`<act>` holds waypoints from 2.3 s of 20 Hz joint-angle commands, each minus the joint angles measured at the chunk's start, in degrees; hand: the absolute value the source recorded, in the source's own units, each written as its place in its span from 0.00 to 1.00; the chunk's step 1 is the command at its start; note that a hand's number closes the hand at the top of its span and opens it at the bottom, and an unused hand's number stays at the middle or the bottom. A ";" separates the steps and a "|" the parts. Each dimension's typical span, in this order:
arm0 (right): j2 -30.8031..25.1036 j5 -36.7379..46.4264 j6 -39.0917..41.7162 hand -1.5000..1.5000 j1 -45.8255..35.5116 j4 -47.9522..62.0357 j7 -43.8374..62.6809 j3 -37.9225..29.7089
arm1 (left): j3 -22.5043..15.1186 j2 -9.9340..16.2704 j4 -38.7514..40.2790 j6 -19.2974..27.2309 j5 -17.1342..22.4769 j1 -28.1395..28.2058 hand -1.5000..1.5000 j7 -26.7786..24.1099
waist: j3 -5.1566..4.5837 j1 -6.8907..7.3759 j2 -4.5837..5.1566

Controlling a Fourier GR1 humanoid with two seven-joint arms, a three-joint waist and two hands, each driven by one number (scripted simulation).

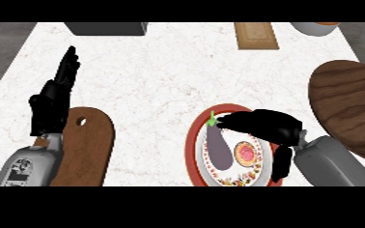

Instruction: Pick the cupcake from the plate and place it in the bowl

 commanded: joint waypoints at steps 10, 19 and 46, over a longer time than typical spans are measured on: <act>5.67 13.92 -7.63 1.00 -0.85 9.63 -11.55 1.09 | 3.96 -0.54 -3.16 -3.47 -0.82 -0.47 0.50 2.65 | 0.01 0.15 -0.01; 10.86 17.55 -11.30 1.00 1.81 13.14 -15.48 -1.28 | 4.11 -2.90 -4.46 -4.85 -2.22 3.32 0.50 0.39 | 0.01 0.24 -0.01; 27.69 31.61 -32.90 1.00 51.78 -54.61 35.08 6.89 | 7.40 -1.26 -2.21 -6.26 -2.01 -2.00 0.50 4.65 | -0.04 -1.69 -0.34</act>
